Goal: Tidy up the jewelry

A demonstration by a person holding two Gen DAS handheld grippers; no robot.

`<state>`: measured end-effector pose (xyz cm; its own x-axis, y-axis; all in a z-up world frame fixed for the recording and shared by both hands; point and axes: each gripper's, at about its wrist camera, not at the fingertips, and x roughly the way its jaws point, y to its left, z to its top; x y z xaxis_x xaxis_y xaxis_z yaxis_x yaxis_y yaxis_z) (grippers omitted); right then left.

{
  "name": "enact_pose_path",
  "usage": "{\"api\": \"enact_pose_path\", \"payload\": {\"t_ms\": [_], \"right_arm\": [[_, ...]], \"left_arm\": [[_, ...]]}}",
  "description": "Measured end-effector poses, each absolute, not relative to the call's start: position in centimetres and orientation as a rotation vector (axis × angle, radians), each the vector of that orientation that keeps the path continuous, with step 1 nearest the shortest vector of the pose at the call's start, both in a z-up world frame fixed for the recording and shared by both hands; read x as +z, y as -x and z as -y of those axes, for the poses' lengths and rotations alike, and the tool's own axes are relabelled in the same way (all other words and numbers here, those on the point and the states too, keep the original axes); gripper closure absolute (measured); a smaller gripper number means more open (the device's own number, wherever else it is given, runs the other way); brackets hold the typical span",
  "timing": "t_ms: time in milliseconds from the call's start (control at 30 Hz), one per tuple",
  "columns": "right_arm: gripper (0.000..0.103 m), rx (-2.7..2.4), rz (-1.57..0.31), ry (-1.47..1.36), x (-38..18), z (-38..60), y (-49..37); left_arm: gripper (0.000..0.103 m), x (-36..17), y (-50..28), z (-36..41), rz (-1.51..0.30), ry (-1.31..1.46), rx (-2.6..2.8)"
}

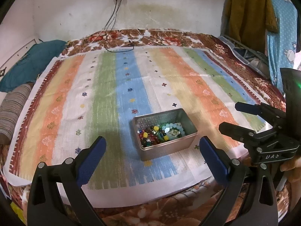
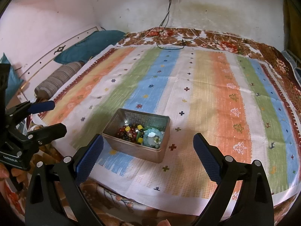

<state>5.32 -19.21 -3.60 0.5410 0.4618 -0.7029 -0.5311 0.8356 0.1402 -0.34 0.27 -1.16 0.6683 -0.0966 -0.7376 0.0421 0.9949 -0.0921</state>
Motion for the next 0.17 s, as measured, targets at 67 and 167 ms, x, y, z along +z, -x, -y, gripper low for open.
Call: {"api": "enact_pose_path", "payload": {"t_ms": [67, 167], "right_arm": [[0.006, 0.589, -0.809, 0.097, -3.61, 19.13, -5.33], [0.006, 0.589, -0.808, 0.1, -3.6, 19.1, -5.37]], "left_arm": [[0.006, -1.34, 0.23, -0.32, -0.849, 0.072, -0.07], [0.006, -1.36, 0.24, -0.32, -0.848, 0.072, -0.074]]}}
